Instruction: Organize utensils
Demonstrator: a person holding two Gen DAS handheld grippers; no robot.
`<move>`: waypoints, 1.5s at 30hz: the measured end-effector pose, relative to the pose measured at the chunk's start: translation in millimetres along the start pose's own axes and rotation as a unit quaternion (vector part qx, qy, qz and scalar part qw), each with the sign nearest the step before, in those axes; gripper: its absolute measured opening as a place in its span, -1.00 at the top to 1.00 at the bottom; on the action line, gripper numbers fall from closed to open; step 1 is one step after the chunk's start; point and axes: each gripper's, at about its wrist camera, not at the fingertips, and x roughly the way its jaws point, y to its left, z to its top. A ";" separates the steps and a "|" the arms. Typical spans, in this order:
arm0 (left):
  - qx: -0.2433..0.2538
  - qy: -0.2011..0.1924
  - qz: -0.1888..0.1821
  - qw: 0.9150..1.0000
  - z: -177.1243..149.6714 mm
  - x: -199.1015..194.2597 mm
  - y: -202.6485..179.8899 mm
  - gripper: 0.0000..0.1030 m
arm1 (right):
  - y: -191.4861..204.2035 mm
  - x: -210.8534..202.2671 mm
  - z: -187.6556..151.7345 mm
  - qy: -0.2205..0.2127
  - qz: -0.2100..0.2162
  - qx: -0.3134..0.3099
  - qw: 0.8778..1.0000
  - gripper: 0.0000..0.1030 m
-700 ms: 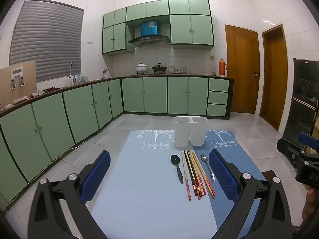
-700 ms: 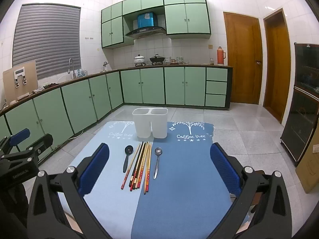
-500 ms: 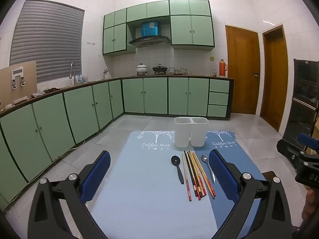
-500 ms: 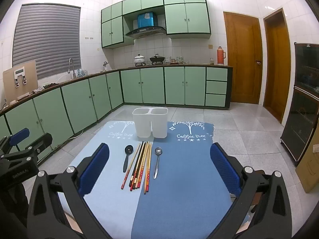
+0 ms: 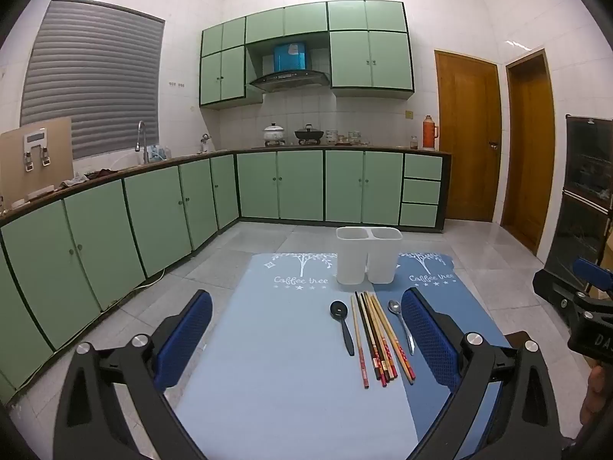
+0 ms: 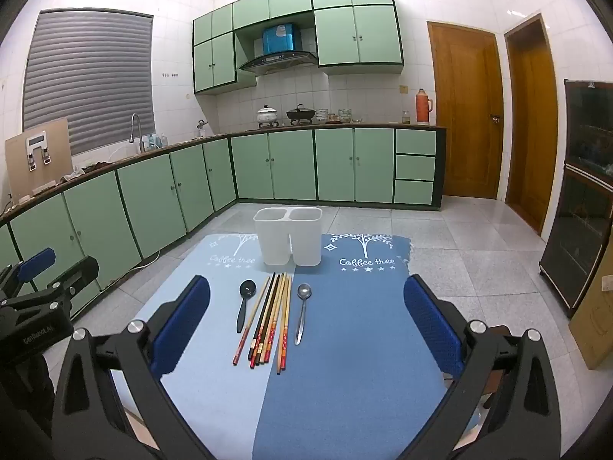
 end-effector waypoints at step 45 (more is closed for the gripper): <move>0.000 -0.001 0.000 1.000 -1.4 -0.2 0.9 -0.88 | -0.1 3.0 1.2 0.002 0.001 0.003 1.000 -0.90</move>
